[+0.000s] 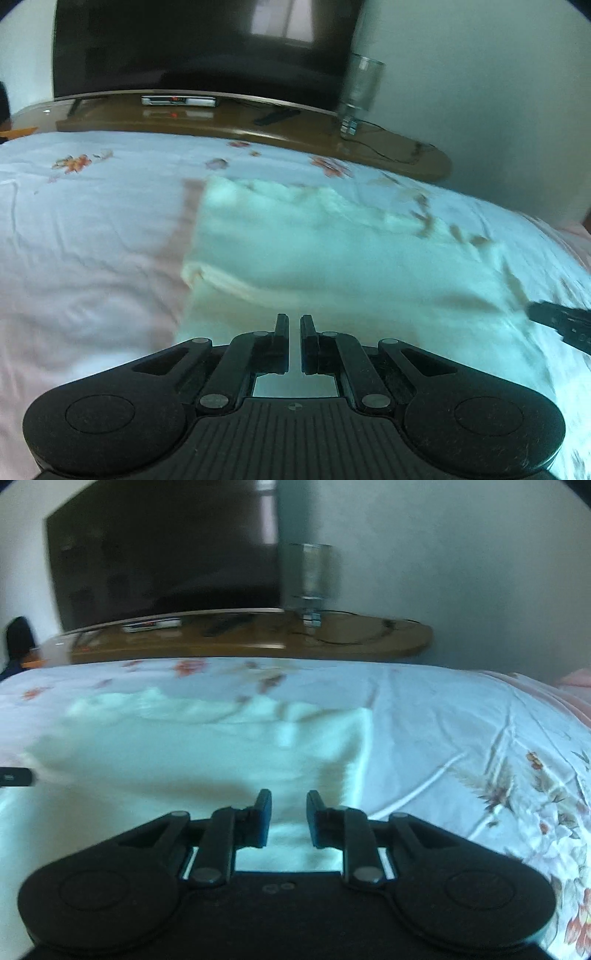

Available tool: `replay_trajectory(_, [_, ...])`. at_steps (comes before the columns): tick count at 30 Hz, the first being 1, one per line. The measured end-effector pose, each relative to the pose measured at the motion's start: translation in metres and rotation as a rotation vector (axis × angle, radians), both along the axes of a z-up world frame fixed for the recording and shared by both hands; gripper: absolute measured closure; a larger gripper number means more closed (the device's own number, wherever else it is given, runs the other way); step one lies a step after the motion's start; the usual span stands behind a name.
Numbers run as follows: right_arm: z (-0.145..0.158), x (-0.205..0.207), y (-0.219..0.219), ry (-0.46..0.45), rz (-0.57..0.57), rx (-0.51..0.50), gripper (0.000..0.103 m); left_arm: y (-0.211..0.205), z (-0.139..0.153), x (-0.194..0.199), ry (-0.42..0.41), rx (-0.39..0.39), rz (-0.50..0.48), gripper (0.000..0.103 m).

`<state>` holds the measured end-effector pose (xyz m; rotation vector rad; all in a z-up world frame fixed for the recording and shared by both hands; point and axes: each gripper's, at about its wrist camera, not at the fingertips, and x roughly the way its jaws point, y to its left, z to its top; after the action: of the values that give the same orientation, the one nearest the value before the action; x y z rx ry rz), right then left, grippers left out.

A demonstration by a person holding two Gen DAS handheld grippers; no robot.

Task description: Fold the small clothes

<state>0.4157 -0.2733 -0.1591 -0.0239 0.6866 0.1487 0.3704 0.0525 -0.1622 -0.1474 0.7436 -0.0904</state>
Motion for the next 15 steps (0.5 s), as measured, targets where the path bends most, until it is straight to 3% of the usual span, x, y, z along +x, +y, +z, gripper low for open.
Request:
replay_trajectory(5, [-0.001, -0.052, 0.020, 0.021, 0.061, -0.008, 0.081, 0.001, -0.013, -0.031, 0.028, 0.010, -0.013, 0.099])
replay_trajectory(8, [-0.015, -0.068, 0.024, 0.079, 0.067, -0.024, 0.081, 0.007, -0.025, -0.038, 0.023, 0.010, -0.008, 0.099])
replay_trajectory(15, [-0.027, -0.093, 0.009, 0.072, -0.020, -0.099, 0.081, 0.035, -0.032, -0.076, 0.014, 0.009, -0.001, 0.099])
